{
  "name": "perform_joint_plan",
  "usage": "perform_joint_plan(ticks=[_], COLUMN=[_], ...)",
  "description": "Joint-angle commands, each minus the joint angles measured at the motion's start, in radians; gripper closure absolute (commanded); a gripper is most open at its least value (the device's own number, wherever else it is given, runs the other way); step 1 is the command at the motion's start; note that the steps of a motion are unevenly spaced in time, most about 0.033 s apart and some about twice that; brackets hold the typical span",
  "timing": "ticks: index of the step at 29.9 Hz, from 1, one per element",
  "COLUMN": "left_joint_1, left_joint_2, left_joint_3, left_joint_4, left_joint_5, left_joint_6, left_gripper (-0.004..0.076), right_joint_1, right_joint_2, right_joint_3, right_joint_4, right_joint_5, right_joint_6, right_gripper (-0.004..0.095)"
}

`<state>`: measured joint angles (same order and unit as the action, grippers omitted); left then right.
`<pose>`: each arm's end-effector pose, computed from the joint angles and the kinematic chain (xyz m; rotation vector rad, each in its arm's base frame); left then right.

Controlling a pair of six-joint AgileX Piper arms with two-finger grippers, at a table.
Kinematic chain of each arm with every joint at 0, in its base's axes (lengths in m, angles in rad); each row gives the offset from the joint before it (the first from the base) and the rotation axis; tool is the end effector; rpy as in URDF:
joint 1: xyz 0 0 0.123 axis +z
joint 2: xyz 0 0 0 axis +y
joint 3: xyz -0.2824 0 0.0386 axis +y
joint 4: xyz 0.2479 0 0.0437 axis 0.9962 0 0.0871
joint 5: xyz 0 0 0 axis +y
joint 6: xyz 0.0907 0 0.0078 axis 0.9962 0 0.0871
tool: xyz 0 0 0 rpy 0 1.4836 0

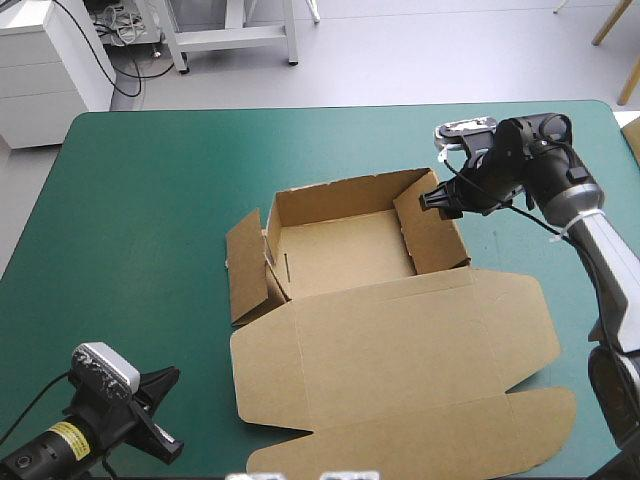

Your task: Fold the box

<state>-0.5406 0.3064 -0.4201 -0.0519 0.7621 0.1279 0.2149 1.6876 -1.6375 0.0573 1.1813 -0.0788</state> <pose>0.0504 -0.0341 0.2681 0.6860 2.0334 -0.3024 0.3493 0.0812 0.3474 -0.3838 2.6903 0.1183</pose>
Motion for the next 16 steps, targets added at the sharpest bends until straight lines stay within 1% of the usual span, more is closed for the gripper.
perform_joint_plan(ticks=[1, 7, 9, 10, 12, 14, 16], left_joint_1=[0.001, 0.001, 0.001, 0.001, 0.001, 0.001, 0.001], left_joint_2=[0.012, 0.012, 0.012, 0.012, 0.012, 0.012, 0.012], left_joint_3=[-0.028, -0.028, -0.028, -0.028, -0.028, -0.028, -0.028], left_joint_4=[-0.013, -0.013, -0.013, -0.013, -0.013, -0.013, -0.013], left_joint_5=[-0.063, -0.063, -0.063, -0.063, -0.063, -0.063, -0.065], left_joint_6=[0.001, 0.001, 0.001, 0.001, 0.001, 0.001, 0.001], left_gripper=[0.0731, 0.0731, 0.0731, 0.0731, 0.0731, 0.0731, 0.0731], right_joint_1=[0.001, 0.001, 0.001, 0.001, 0.001, 0.001, 0.001], right_joint_2=[0.016, 0.116, 0.135, 0.143, 0.152, 0.152, 0.152], right_joint_3=[-0.012, -0.012, -0.012, -0.012, -0.012, -0.012, -0.012], right_joint_4=[-0.002, 0.003, 0.003, 0.003, 0.003, 0.003, 0.000], right_joint_5=[-0.033, -0.031, -0.031, -0.031, -0.035, -0.040, -0.042], right_joint_6=[0.004, 0.023, 0.038, 0.043, 0.043, 0.043, 0.043], right_gripper=[0.0371, 0.0375, 0.0394, 0.0427, 0.0525, 0.0669, 0.0843])
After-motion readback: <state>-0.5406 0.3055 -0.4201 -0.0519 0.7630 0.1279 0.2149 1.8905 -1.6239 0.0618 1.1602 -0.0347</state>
